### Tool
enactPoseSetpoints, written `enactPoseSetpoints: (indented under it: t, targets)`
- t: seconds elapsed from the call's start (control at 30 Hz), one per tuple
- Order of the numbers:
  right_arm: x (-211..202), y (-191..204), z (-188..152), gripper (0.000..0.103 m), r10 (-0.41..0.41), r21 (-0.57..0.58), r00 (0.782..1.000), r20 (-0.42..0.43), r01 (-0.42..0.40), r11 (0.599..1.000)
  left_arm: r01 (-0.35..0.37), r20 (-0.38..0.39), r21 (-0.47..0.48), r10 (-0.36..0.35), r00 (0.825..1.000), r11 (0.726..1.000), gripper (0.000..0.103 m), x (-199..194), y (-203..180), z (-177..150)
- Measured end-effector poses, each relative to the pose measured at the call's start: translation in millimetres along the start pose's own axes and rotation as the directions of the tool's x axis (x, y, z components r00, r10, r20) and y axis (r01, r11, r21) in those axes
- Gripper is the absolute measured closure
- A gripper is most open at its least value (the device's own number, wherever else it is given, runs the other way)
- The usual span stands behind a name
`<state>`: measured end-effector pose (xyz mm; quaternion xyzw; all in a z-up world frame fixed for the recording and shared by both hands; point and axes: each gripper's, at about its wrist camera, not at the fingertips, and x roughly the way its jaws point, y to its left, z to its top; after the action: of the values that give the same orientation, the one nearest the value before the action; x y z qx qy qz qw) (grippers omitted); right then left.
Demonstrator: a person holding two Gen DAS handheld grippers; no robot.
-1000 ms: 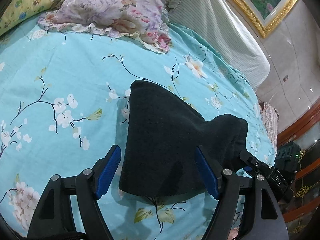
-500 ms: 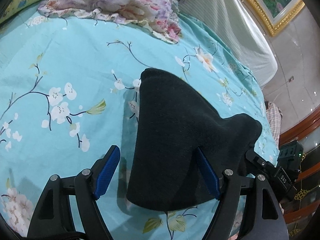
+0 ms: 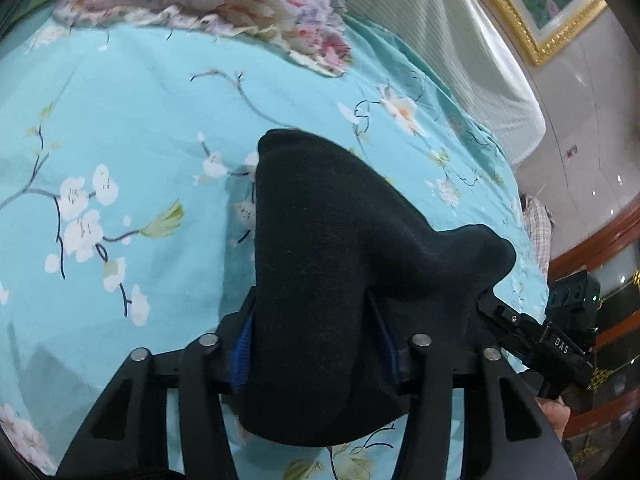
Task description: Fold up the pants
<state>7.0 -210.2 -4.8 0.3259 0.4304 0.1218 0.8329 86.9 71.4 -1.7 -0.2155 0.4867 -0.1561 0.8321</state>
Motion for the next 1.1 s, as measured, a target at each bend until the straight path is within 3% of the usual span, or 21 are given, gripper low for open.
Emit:
enactPoseSetpoints:
  t: [0.1, 0.27, 0.6, 1.1]
  targets:
    - [-1, 1, 0, 0.055, 0.009, 0.0, 1.0, 0.003, -0.009, 1.0, 0.002, 0.009, 0.021, -0.003, 1.0, 1.0, 0.066, -3, -6, 1]
    - [-7, 17, 1, 0.06, -0.005, -0.044, 1.0, 0.012, 0.006, 0.999, 0.025, 0.035, 0.016, -0.026, 0.999, 1.0, 0.073, -16, -7, 2]
    - [-13, 58, 4, 0.062, 0.031, -0.117, 0.999, 0.019, -0.029, 0.993, 0.025, 0.121, -0.006, -0.024, 0.992, 1.0, 0.074, -63, 7, 4]
    - [45, 134, 16, 0.062, 0.115, -0.2, 0.992, -0.044, -0.122, 0.972, -0.06, 0.246, -0.072, 0.076, 0.966, 0.996, 0.074, -129, 69, 25]
